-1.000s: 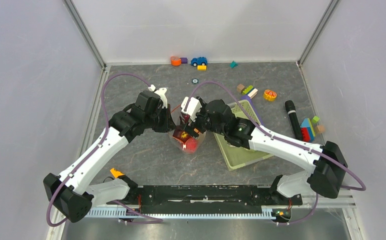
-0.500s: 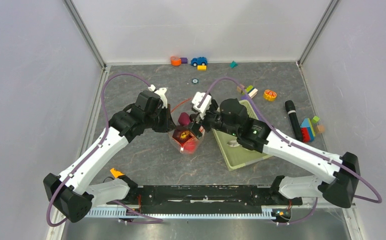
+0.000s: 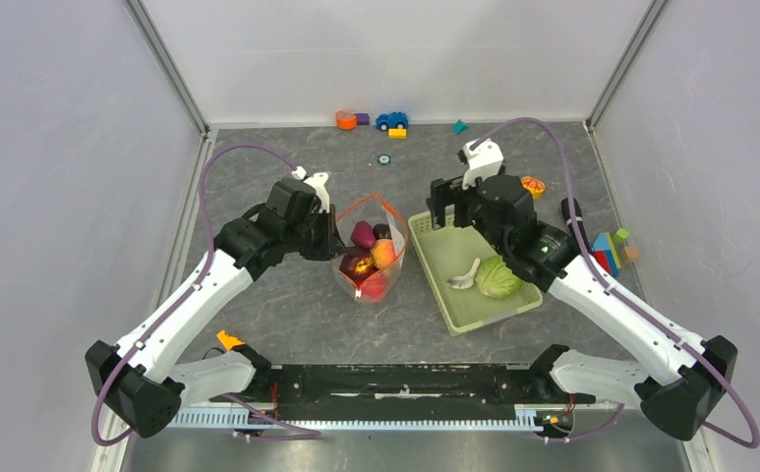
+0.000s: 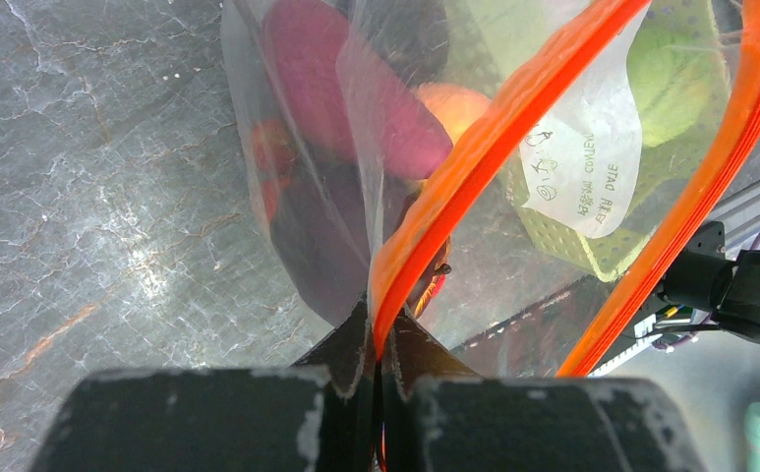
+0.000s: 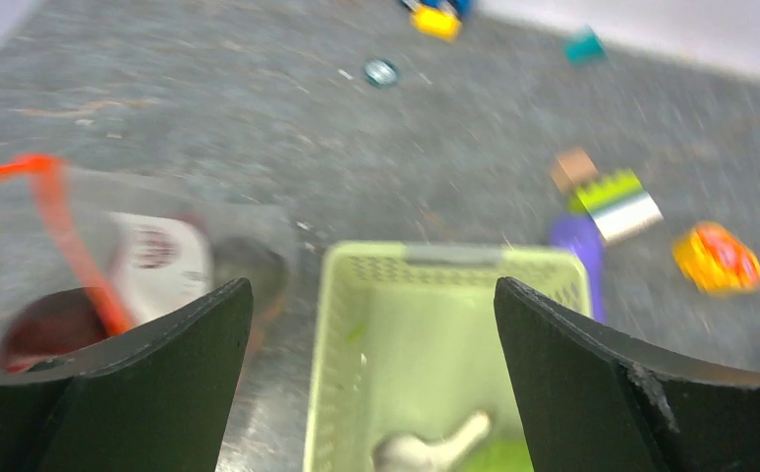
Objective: Place the food in the zip-top bag and seal the zipper
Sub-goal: Place the fake fruit in the zipper food storage bag, then pick up the fake vegetable from the bin.
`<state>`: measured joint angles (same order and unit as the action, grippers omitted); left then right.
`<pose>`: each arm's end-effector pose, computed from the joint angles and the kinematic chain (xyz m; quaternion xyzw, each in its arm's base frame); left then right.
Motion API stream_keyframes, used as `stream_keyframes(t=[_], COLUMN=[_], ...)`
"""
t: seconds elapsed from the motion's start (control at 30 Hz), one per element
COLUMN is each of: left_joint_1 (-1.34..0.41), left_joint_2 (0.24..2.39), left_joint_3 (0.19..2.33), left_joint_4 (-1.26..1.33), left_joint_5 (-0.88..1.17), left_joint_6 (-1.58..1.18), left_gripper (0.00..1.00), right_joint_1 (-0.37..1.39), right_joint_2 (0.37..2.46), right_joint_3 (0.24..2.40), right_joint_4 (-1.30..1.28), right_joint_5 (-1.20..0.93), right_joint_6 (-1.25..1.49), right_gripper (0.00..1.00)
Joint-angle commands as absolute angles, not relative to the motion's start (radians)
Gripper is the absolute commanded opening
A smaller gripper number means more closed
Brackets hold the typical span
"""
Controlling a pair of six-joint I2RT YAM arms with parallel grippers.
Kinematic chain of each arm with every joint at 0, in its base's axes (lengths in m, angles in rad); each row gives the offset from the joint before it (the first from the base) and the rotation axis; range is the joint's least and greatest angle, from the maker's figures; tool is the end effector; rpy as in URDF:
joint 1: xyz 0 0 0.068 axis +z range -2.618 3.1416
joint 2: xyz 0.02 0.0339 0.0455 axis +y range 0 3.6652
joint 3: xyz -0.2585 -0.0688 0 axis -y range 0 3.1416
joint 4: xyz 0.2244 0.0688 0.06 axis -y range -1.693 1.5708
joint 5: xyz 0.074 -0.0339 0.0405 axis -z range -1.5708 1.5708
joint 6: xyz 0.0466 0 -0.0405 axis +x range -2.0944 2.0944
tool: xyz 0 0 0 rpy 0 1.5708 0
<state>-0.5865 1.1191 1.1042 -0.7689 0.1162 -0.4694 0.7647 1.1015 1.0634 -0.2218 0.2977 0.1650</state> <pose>0.1783 -0.1249 0.3178 0.0762 0.9191 -0.2392 0.3036 0.1857 0.1592 0.3650 -0.1452 0.7757 0.1651 0.5915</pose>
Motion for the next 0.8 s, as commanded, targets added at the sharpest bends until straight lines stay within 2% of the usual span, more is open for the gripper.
stream_keyframes(t=[0.0,0.37,0.77], left_joint_1=[-0.588,-0.588,-0.588], left_joint_2=[1.088,1.086,1.101], left_joint_3=[1.123,1.117,1.117], left_joint_4=[-0.733,-0.726,-0.724], left_joint_5=[0.147,0.158,0.170], left_joint_6=[-0.425,-0.426,-0.429], left_gripper=[0.02,0.03,0.03], right_joint_1=[0.673,0.585,0.545], right_joint_2=[1.117,1.134,1.145], right_joint_3=[1.056,0.916,0.816], right_joint_4=[-0.439,-0.689,-0.725], right_joint_5=[0.355,0.394,0.385], right_joint_6=[0.337,0.455,0.477], right_gripper=[0.98,0.98,0.96])
